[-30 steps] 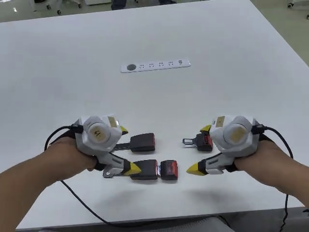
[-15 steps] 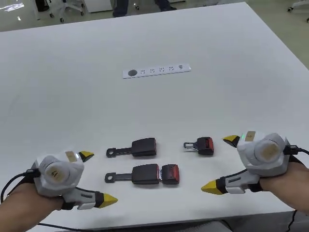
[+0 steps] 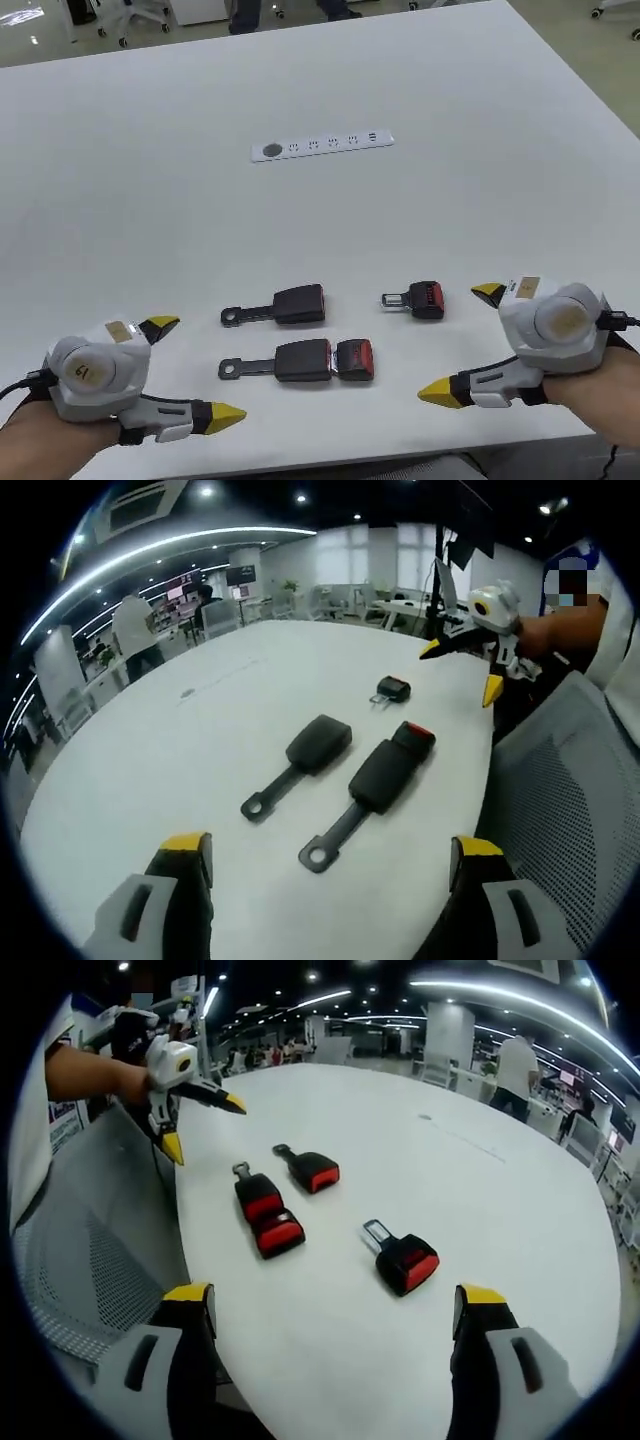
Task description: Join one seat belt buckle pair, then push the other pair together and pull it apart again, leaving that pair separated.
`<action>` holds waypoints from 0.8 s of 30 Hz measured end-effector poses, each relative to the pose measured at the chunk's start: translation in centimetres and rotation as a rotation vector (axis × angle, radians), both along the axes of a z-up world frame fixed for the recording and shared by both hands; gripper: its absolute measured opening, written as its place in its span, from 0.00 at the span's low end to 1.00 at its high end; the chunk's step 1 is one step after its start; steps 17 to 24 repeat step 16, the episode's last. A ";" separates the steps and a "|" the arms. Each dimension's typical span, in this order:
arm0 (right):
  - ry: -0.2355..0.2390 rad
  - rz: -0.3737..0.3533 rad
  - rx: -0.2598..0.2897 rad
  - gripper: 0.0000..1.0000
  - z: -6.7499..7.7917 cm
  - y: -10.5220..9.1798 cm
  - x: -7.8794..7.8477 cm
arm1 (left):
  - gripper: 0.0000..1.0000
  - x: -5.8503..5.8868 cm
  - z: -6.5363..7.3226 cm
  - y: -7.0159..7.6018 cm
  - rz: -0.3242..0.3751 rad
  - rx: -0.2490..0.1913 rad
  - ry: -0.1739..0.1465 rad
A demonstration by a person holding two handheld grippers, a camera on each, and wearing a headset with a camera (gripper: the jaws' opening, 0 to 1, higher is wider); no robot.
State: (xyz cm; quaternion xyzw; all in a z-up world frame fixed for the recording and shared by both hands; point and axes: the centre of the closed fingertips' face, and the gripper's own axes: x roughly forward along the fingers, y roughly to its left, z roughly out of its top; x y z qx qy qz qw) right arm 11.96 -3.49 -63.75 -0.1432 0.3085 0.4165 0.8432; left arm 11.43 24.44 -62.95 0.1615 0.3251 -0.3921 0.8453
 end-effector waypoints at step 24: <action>0.054 -0.038 0.059 1.00 0.3 0.2 -0.3 | 1.00 -0.5 -0.9 1.0 0.046 -0.017 0.000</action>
